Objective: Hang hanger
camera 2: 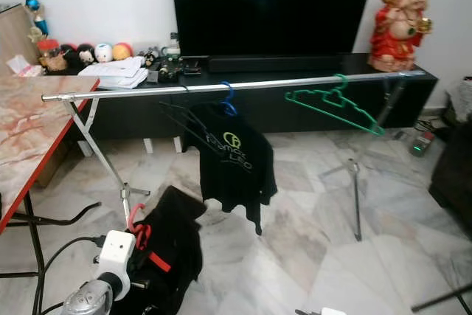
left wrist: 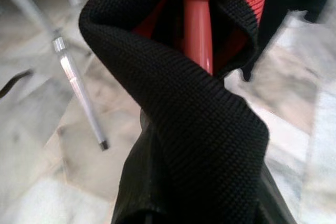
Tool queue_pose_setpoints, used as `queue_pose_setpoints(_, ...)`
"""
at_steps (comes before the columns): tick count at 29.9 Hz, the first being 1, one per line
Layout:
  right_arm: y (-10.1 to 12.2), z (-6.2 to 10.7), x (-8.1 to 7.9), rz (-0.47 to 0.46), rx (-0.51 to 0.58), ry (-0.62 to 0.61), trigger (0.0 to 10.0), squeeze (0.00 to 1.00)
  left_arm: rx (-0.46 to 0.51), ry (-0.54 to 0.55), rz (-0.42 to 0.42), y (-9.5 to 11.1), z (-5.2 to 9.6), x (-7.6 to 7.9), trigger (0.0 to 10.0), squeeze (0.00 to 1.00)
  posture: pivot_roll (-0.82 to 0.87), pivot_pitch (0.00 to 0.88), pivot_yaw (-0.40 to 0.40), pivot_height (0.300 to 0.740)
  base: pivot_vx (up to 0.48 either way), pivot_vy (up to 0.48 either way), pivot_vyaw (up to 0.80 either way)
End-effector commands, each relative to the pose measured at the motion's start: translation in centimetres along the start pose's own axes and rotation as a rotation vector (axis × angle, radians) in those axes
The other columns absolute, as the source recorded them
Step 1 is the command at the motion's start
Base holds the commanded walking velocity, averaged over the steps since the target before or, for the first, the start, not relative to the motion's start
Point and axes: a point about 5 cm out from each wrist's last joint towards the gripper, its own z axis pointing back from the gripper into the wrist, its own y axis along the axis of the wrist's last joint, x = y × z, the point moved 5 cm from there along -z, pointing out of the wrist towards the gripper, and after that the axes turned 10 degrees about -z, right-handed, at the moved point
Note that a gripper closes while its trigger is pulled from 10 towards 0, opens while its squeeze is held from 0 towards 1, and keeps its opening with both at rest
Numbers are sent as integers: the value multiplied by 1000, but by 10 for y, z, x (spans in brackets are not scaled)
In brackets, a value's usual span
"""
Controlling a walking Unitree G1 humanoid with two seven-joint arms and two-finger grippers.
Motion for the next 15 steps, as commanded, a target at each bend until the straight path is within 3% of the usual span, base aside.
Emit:
queue_pose_setpoints(1, -8, 2, 11, 3, -21, -25, 10000, 0, 47, 4, 7, 14, -3, -1, 10000, 0, -6, 0, 26, 740, 0, 0, 0)
queue_pose_setpoints(6, -7, 2, 8, 3, -20, -16, 10000, 0, 53, 24, 13, 16, -4, -6, 10000, 0, -7, 0, 28, 740, 0, -54, 0)
queue_pose_setpoints(11, -4, 1, 6, 21, -15, -5, 10000, 0, 54, 36, 16, 18, -5, -8, 10000, 0, 2, 0, 25, 740, 0, -478, 0)
queue_pose_setpoints(15, -2, 1, 7, 36, -12, -3, 10000, 0, 55, 35, 16, 19, -6, -8, 10000, 0, 8, 0, 19, 740, 0, -480, 686)
